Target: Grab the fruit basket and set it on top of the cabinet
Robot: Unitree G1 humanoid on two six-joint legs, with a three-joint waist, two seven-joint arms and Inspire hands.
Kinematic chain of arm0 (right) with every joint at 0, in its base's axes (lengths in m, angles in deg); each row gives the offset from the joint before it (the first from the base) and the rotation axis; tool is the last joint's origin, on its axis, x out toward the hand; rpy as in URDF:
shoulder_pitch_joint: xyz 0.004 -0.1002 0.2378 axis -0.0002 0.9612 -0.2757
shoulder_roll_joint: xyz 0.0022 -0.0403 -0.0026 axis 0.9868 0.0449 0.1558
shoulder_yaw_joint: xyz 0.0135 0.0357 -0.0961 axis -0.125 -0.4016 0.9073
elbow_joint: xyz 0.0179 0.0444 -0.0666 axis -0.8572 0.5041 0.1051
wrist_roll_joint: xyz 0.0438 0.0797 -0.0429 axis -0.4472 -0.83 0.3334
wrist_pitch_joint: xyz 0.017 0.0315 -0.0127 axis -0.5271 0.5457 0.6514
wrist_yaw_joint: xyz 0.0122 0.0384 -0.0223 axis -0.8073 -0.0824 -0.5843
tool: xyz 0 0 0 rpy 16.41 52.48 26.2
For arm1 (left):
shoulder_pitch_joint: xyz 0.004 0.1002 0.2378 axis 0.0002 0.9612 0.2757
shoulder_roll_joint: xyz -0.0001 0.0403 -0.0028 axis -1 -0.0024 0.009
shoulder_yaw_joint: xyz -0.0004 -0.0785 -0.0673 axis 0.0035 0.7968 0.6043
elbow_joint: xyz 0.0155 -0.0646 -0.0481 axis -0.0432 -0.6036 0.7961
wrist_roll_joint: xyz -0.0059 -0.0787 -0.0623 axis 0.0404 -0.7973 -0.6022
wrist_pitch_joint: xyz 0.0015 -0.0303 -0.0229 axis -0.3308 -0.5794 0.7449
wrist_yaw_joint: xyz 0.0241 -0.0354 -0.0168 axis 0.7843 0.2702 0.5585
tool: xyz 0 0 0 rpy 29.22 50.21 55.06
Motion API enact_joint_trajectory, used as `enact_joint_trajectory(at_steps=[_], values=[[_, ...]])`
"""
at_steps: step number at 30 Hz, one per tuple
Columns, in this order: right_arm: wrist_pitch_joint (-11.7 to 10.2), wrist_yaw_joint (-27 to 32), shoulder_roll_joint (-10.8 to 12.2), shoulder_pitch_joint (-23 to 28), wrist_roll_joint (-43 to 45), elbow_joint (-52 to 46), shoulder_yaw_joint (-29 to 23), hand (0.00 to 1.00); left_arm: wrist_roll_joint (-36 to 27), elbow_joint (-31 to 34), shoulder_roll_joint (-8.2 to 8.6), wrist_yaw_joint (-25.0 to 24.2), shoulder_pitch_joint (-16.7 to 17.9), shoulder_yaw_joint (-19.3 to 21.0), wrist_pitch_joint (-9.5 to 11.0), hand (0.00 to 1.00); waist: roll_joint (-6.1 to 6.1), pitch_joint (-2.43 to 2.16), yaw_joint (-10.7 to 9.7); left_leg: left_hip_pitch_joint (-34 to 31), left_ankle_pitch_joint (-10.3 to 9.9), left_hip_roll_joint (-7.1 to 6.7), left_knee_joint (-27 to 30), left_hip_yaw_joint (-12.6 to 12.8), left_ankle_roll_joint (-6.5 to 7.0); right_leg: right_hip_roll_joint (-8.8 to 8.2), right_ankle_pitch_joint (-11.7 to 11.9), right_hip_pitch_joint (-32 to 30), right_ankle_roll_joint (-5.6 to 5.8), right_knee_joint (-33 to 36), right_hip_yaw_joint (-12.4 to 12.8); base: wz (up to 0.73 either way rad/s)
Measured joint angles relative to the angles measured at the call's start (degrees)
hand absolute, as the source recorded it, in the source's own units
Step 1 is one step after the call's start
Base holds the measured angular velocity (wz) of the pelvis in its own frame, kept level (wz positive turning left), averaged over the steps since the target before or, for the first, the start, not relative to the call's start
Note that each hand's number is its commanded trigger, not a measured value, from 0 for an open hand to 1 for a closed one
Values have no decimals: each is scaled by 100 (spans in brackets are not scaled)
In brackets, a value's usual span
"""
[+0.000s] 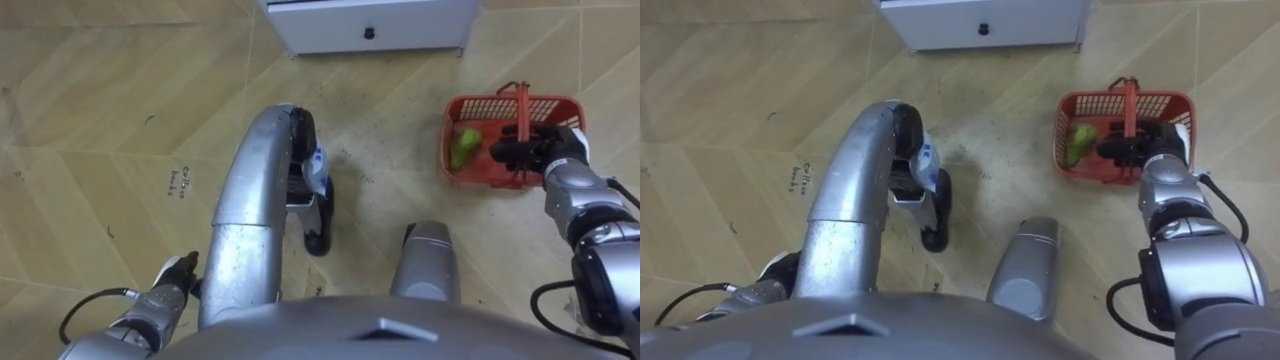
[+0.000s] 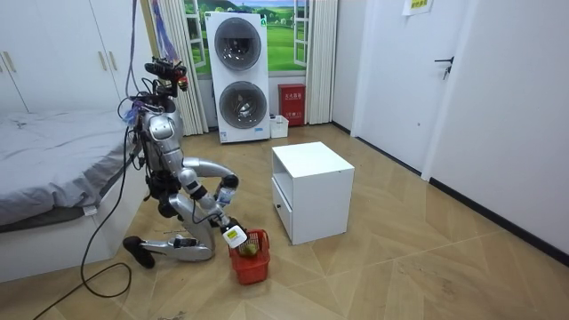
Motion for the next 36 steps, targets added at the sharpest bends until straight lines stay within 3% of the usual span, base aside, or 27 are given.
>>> enact_joint_trajectory(at_steps=[21, 31, 33, 36], values=[[1, 2, 41, 69, -141, 78, -49, 100, -211, 19, 12, -56, -123, 37, 37, 0, -49, 28, -1, -69, 7, -13, 49, -20, 26, 6, 0, 13, 1, 8, -35, 0], [11, -34, 79, 65, -123, -361, -21, 100, -203, 21, -21, -58, -275, 142, 35, 0, -249, 68, 11, 10, -19, -34, 188, -219, 70, 106, 0, 283, 1, -35, -182, 0], [11, -22, 81, 56, -100, -406, -21, 100, -197, 11, -21, -74, -347, 137, 34, 0, -295, 74, -3, 50, -22, -111, 213, -256, 77, 118, 0, 380, 1, -47, -214, 0], [89, 12, 91, 56, -93, -660, -25, 100, -206, 21, -21, -87, -359, 131, 33, 0, -358, 67, -57, 90, -61, -121, 279, -287, 146, 110, 2, 497, 0, -65, -241, 0]])
